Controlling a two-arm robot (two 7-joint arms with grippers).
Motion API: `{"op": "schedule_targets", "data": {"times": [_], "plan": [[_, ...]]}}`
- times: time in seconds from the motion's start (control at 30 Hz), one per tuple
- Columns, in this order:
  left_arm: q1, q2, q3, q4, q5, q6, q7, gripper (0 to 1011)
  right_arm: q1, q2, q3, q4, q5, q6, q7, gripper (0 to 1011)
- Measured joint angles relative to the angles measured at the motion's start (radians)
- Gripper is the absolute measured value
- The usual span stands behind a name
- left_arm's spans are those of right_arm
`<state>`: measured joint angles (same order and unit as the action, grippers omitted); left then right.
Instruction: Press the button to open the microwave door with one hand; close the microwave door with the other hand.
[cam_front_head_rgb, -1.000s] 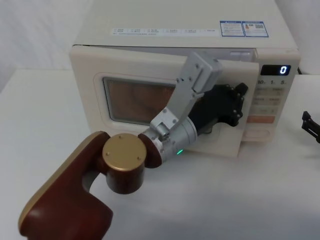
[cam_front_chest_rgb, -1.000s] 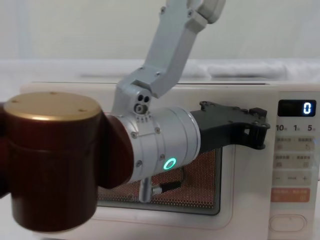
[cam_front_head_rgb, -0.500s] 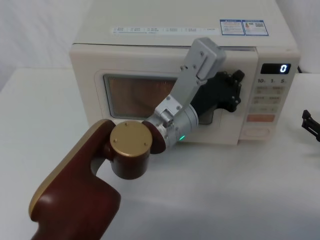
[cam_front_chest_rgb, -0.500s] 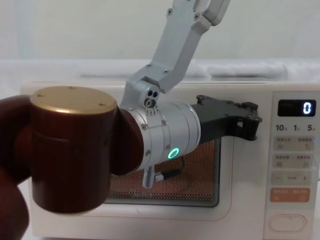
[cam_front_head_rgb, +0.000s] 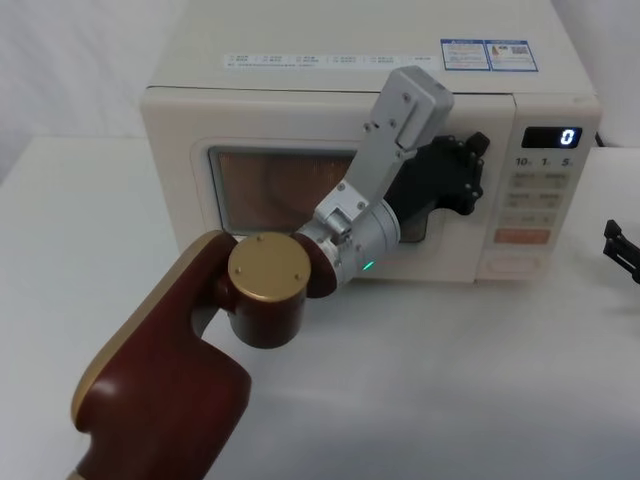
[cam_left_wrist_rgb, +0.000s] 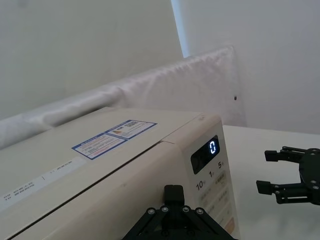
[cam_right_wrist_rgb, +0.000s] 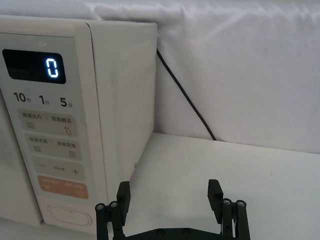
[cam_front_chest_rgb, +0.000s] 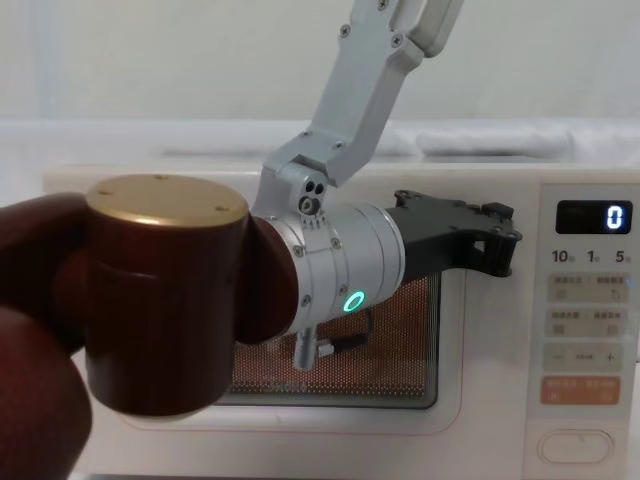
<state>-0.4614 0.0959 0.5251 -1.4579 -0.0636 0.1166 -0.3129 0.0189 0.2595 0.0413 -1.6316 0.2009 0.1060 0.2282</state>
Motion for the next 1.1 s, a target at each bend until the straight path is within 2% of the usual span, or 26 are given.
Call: {"op": "schedule_targets", "data": {"times": [0.33, 0.5, 0.8, 0.93, 1.1], "plan": [[-0.003, -0.011, -0.010, 0.018, 0.000, -0.002, -0.002, 0, 0.000, 0.000, 0.000, 0.000, 0.000, 0.000, 0.000, 1002], [0.007, -0.011, -0.013, 0.005, -0.010, -0.002, -0.011, 0, 0.000, 0.000, 0.000, 0.000, 0.000, 0.000, 0.000, 1002], [0.101, 0.019, -0.014, -0.120, -0.055, 0.008, -0.026, 0, 0.000, 0.000, 0.000, 0.000, 0.000, 0.000, 0.000, 1002], [0.160, 0.038, -0.029, -0.183, -0.071, 0.016, -0.006, 0, 0.000, 0.000, 0.000, 0.000, 0.000, 0.000, 0.000, 1002], [0.241, 0.062, -0.068, -0.260, -0.083, 0.022, 0.042, 0, 0.000, 0.000, 0.000, 0.000, 0.000, 0.000, 0.000, 1002]]}}
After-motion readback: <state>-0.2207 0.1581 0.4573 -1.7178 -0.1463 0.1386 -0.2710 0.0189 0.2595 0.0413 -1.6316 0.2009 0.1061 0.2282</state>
